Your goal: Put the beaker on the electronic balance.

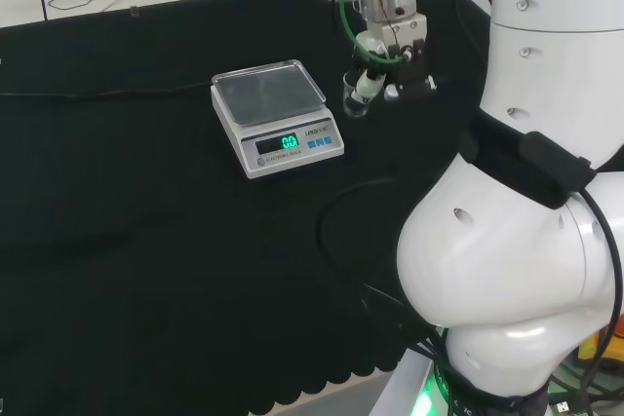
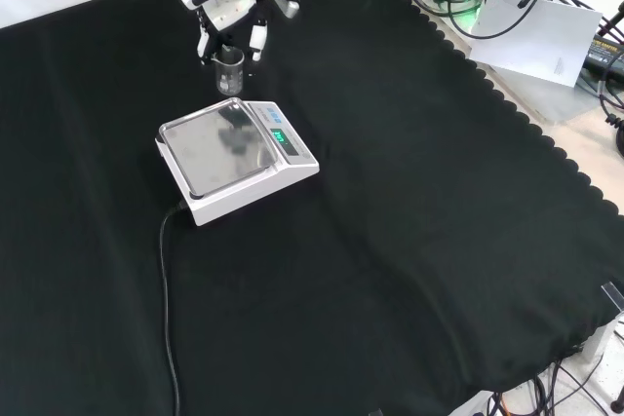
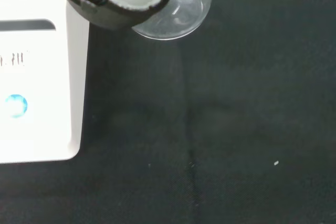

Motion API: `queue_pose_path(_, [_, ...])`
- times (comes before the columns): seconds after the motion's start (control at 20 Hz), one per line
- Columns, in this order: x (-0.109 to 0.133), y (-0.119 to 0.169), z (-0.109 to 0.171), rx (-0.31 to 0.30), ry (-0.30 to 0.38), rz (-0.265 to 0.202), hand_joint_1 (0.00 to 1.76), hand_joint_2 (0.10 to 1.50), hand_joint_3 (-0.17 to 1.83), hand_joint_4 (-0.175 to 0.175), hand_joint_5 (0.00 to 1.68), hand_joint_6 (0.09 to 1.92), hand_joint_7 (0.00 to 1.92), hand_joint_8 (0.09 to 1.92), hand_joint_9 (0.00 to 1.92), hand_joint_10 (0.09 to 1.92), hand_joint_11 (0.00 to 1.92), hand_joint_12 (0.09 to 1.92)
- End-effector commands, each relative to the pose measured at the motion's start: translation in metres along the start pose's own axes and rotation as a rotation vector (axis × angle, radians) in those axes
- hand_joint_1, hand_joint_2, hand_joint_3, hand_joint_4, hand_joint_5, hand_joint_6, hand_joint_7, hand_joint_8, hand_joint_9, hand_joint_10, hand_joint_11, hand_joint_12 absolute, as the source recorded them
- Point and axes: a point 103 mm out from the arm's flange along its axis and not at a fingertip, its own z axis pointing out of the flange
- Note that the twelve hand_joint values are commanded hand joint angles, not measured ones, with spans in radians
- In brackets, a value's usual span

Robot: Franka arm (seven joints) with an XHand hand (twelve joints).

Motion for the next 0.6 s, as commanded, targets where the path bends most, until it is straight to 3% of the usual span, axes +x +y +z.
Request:
queue_pose_path(0.05, [0.0,-0.012,-0.058,0.012,-0.09,0.013,1.13,1.02,0.1,-0.035,1.09,0.85,1.29,0.54,1.45,0.34,1.39,0.68])
queue_pose_path(0.3, [0.01,-0.02,-0.088,-0.023,-0.066,-0.031,1.12,1.02,0.11,-0.033,1.09,0.86,1.29,0.52,1.45,0.33,1.38,0.67])
queue_pose_path(0.6, [0.025,-0.01,-0.098,-0.007,-0.022,-0.075,1.12,1.02,0.11,-0.031,1.08,0.87,1.3,0.5,1.46,0.32,1.38,0.67])
